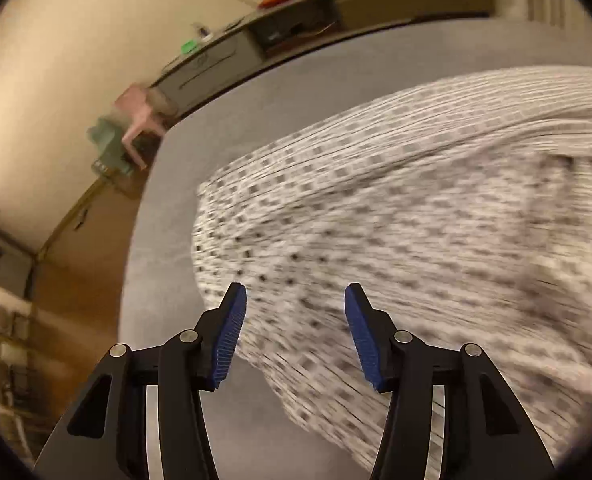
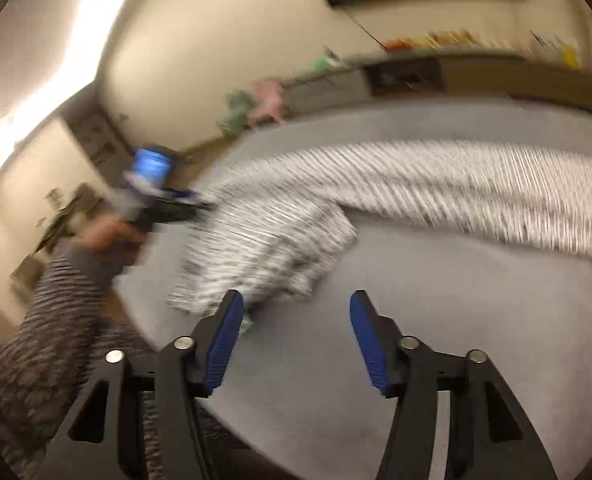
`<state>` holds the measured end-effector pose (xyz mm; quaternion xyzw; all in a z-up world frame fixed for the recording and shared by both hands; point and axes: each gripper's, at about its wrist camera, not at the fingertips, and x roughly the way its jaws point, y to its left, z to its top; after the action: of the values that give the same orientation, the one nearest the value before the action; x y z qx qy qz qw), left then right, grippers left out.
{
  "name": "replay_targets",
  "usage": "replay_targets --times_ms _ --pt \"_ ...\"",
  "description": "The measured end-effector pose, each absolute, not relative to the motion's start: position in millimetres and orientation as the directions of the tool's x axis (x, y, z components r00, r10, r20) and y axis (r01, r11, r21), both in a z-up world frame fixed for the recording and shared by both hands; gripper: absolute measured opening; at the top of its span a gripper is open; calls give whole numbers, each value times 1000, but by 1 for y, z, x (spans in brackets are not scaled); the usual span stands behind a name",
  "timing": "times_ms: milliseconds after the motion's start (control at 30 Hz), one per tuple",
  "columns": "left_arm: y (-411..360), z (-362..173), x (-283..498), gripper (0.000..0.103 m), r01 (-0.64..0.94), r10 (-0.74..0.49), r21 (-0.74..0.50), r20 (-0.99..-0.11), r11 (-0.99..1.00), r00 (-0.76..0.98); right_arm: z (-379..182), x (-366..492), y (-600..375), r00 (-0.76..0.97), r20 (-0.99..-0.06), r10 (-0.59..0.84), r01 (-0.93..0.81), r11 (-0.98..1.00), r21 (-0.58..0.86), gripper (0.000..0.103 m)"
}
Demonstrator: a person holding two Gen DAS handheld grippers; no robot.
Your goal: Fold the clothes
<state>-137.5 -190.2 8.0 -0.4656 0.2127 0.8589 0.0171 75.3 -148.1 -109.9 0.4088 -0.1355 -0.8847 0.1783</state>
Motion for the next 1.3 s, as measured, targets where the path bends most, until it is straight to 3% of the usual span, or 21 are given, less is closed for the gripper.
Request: replay_targets --times_ms 100,233,333,367,433,533,667,800,833,900,967,1100,1167,1300 --pt "-167 10 -103 55 -345 -64 303 -826 -888 -559 -154 36 -157 -533 -771 -347 158 -937 312 58" --pt "-152 -16 -72 55 -449 -1 256 -870 -856 -494 -171 5 -186 -559 -782 -277 239 -956 169 58" --pt "-154 -46 -71 56 -480 -34 258 -904 -838 -426 -175 -12 -217 -557 -784 -273 313 -944 106 56" --pt "-154 -47 -72 56 -480 -31 260 -901 -838 -433 -175 -14 -228 -564 -784 -258 341 -938 63 31" --pt "-161 -46 -79 56 -457 -36 241 -910 -856 -412 -174 -14 -247 -585 -783 -211 393 -918 -46 3" --pt "-177 -48 -78 57 -426 -90 280 -906 -860 -414 -161 -9 -239 -616 -776 -131 373 -917 -141 2" --pt "-195 -48 -77 57 -395 -151 327 -898 -859 -414 -100 33 -168 -750 -659 57 185 -938 -292 2" --pt "-209 -52 -83 57 -349 -290 451 -857 -821 -425 -38 94 -102 -829 -434 353 -135 -879 -458 2" --pt "-213 -54 -85 57 -334 -332 487 -842 -807 -426 -28 107 -87 -826 -392 406 -211 -866 -453 2" --pt "-220 -58 -90 57 -302 -409 548 -812 -780 -417 -21 126 -49 -814 -395 425 -292 -889 -354 12" --pt "-227 -60 -94 57 -267 -459 578 -795 -771 -396 -26 136 -1 -795 -509 329 -318 -942 -111 51" --pt "-227 -46 -91 56 -234 -405 524 -817 -819 -410 -61 154 92 -777 -629 6 -340 -846 412 51" --pt "-220 -32 -85 56 -238 -320 454 -838 -859 -442 -75 164 118 -765 -642 -40 -377 -780 499 51" --pt "-193 -22 -78 56 -336 -175 361 -862 -870 -475 -99 157 129 -737 -673 -62 -433 -721 541 55"
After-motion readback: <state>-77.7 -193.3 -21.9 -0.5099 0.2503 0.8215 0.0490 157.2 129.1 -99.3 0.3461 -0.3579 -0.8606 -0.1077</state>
